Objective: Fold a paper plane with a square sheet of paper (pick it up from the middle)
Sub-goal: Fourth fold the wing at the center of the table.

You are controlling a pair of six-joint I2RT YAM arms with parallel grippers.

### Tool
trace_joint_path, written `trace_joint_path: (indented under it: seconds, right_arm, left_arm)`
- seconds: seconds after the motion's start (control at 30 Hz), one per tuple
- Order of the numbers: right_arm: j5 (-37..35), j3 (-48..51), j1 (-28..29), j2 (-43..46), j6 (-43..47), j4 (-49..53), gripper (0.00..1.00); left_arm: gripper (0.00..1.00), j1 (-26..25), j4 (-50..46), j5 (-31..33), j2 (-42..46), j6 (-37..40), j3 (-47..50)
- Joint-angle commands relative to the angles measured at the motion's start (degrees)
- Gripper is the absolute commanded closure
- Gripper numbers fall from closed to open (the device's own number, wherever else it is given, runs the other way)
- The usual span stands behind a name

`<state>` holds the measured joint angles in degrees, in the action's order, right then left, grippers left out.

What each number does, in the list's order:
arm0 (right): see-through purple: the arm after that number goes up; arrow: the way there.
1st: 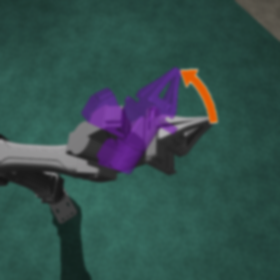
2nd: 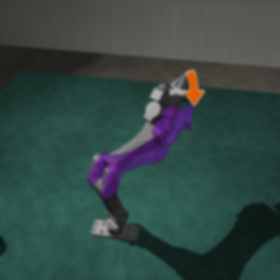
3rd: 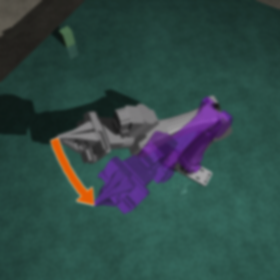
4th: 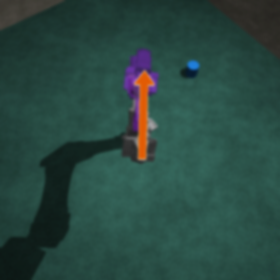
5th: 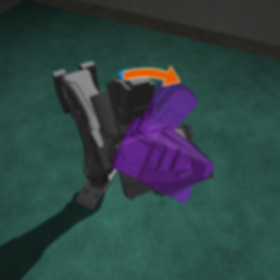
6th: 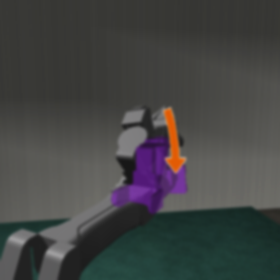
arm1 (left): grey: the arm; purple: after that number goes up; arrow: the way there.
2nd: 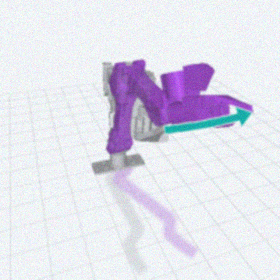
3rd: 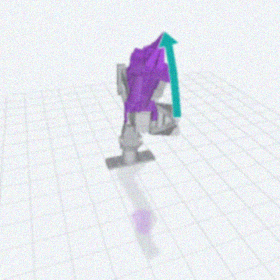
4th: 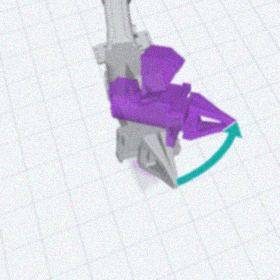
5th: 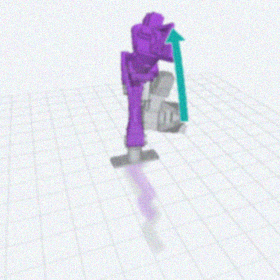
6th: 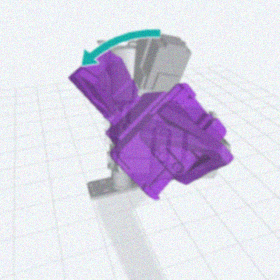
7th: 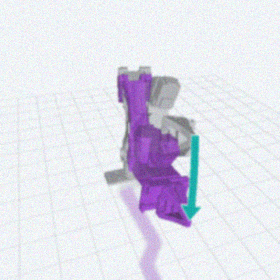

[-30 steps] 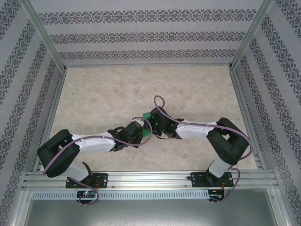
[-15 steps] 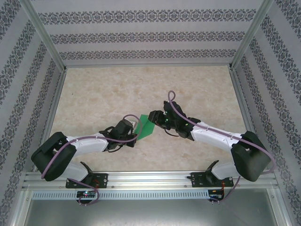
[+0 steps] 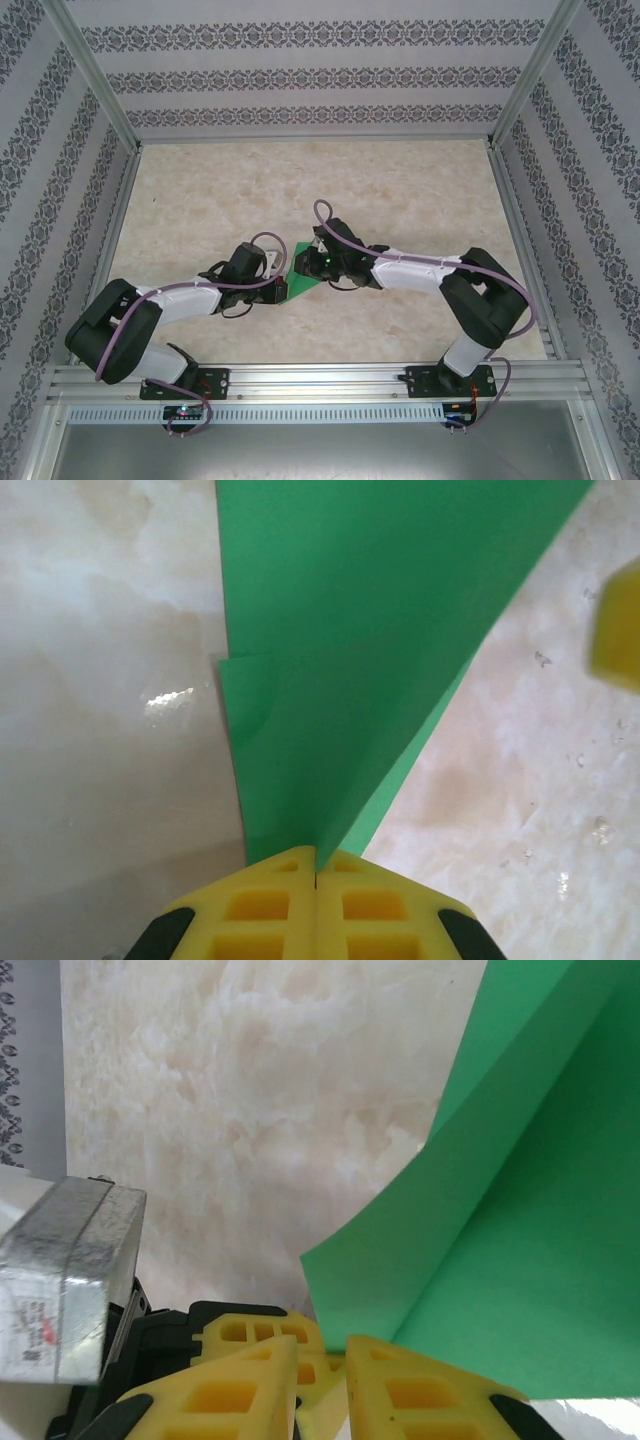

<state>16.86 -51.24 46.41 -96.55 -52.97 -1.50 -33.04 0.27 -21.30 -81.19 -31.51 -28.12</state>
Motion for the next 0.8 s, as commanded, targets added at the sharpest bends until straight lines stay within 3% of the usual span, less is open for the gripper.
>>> trace_joint_path:
  seconds: [0.0, 0.57, 0.77]
  right_arm:
    - [2.5, -2.8, 0.1, -2.5, 0.3, -3.5, 0.81]
    - [0.7, -5.6, -2.1, -8.7, -1.0, -3.7, 0.82]
    - [0.9, -6.5, -2.5, -10.3, -0.7, -2.9, 0.83]
  left_arm:
    - [0.96, 1.5, 1.7, -5.0, -1.7, -0.3, -1.8]
    - [0.95, 7.3, 2.5, -14.7, -6.2, -1.2, -3.2]
    - [0.86, 7.7, 0.0, -14.4, -7.2, 0.6, -4.4]
